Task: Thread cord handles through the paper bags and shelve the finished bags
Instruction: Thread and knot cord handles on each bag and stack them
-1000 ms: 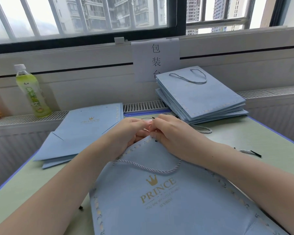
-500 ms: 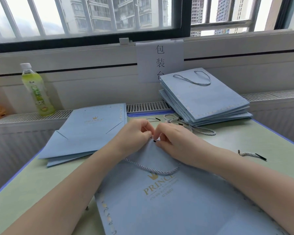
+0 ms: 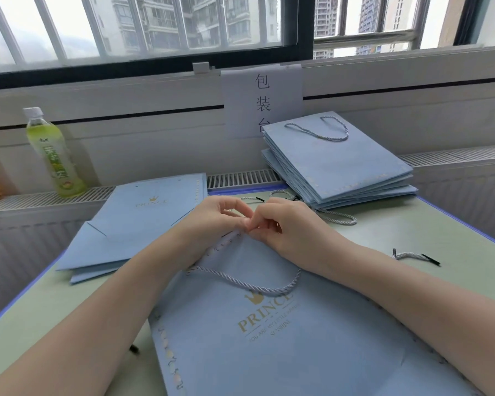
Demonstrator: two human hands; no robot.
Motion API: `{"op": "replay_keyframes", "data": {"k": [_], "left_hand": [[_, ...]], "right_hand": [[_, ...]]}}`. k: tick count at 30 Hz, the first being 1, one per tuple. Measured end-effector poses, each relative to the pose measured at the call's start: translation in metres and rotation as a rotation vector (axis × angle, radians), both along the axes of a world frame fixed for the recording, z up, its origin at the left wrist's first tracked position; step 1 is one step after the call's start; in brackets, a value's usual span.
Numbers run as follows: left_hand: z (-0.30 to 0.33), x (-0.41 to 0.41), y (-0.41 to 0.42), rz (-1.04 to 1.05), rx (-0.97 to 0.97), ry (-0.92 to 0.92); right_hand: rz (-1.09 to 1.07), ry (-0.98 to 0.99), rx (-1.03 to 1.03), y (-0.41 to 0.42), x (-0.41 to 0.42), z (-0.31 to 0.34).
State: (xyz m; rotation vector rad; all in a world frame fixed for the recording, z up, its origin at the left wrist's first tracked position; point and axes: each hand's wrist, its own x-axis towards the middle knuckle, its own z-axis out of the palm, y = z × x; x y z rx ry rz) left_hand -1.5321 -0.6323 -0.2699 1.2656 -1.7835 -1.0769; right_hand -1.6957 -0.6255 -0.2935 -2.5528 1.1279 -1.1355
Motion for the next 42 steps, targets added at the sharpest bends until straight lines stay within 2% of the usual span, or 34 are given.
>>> {"op": "replay_keyframes", "data": {"k": [5,15,18,22,24,26,30,33,36,39,40,42], "left_hand": [[-0.001,-0.002,-0.001,-0.019,-0.05,-0.099],[-0.015,-0.011,-0.003,0.048,-0.483,-0.466],[-0.016,-0.011,-0.003,0.051,-0.532,-0.501],[-0.015,-0.008,-0.003,0.099,-0.505,-0.59],[-0.013,-0.006,-0.002,0.139,-0.512,-0.658],[-0.012,-0.006,0.0,0.182,-0.523,-0.699],[-0.011,-0.005,-0.002,0.227,-0.495,-0.756],[-0.008,-0.002,-0.007,0.216,-0.419,-0.569],[-0.002,-0.004,-0.008,0.259,-0.334,-0.26],[0.007,-0.001,-0.006,0.172,0.152,0.312],[0.009,0.003,-0.006,0.094,0.287,0.402],[0.01,0.011,-0.004,-0.066,0.394,0.391]], "right_hand": [[-0.042,0.107,0.032,0.002,0.001,-0.004],[-0.142,0.265,0.173,0.0,-0.005,-0.005],[-0.131,-0.019,0.255,-0.001,-0.005,0.001],[-0.088,-0.738,0.482,-0.002,-0.01,0.019],[-0.079,-0.955,0.497,-0.005,-0.016,0.025],[-0.113,-1.049,0.421,-0.008,-0.022,0.028],[-0.193,-1.021,0.186,-0.011,-0.029,0.034],[-0.212,-0.962,0.055,-0.005,-0.026,0.035],[-0.232,-0.88,-0.112,0.002,-0.022,0.035],[-0.243,-0.812,-0.279,0.005,-0.022,0.037],[-0.248,-0.795,-0.32,0.004,-0.023,0.038],[-0.256,-0.775,-0.367,0.001,-0.026,0.038]]}}
